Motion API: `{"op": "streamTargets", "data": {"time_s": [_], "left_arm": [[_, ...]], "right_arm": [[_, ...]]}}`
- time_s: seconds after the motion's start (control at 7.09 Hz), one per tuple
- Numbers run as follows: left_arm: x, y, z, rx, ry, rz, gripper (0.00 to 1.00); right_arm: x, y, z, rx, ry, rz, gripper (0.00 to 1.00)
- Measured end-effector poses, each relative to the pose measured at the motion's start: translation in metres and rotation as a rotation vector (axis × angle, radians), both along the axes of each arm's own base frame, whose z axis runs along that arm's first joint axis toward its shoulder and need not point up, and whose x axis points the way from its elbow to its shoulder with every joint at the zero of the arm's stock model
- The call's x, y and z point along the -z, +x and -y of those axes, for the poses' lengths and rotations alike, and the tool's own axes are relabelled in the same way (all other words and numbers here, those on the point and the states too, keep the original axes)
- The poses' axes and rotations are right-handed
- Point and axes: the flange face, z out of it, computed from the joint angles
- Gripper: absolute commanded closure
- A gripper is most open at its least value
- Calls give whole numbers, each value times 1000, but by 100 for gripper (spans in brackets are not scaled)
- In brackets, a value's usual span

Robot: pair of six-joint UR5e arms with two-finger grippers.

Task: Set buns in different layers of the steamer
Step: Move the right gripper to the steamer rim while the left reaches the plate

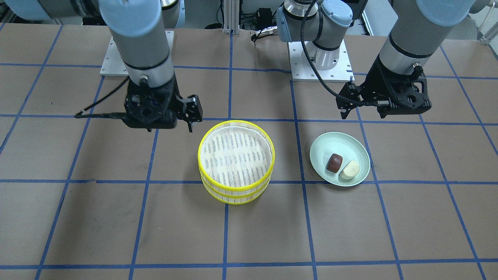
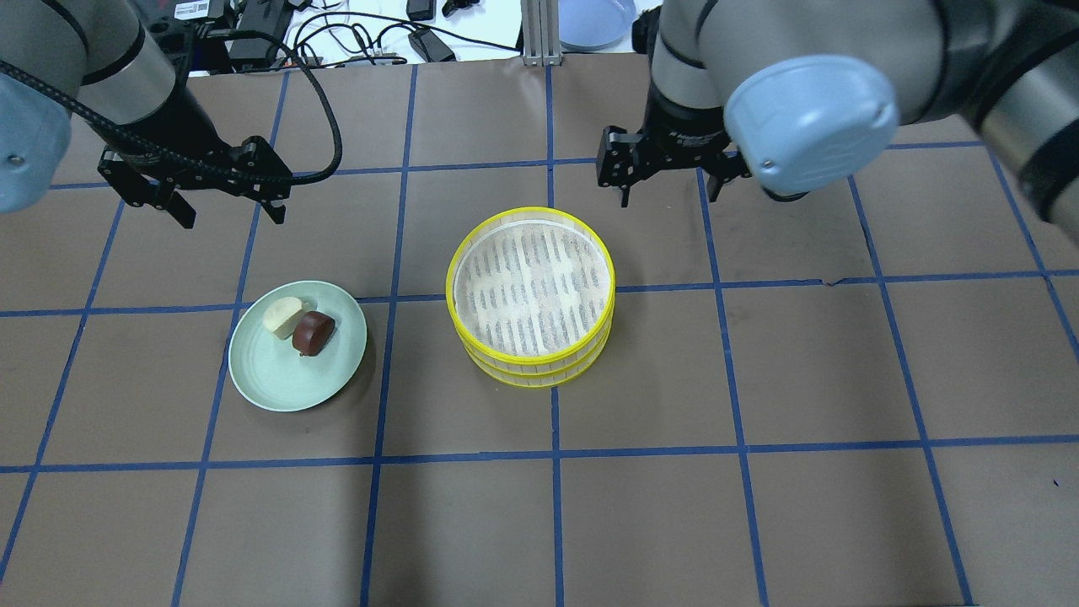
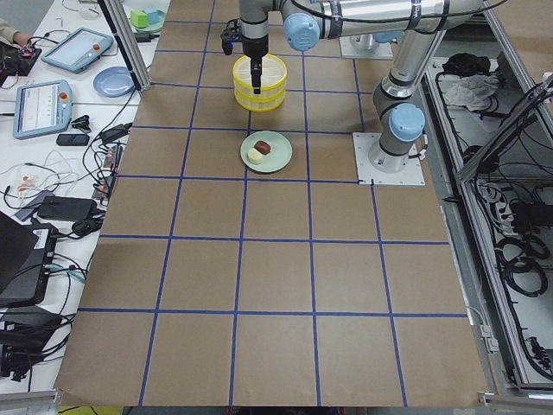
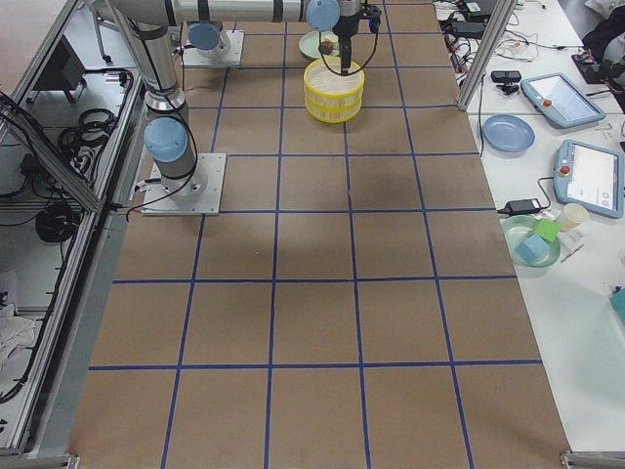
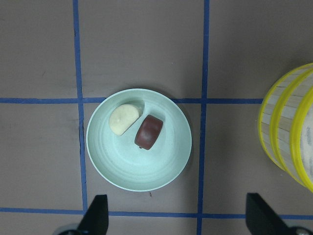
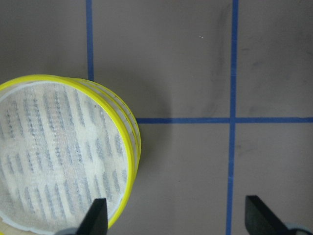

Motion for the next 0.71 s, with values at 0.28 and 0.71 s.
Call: {"op": "streamTargets", "data": {"time_s": [0.28,0.71], "left_arm": [[18,29,8,87,28,-10,0],[83,82,31,269,71,-35,0]], "right_arm": [[73,21,9,4,54,-15,21],[111,25,13,9,92,-19,100]]}}
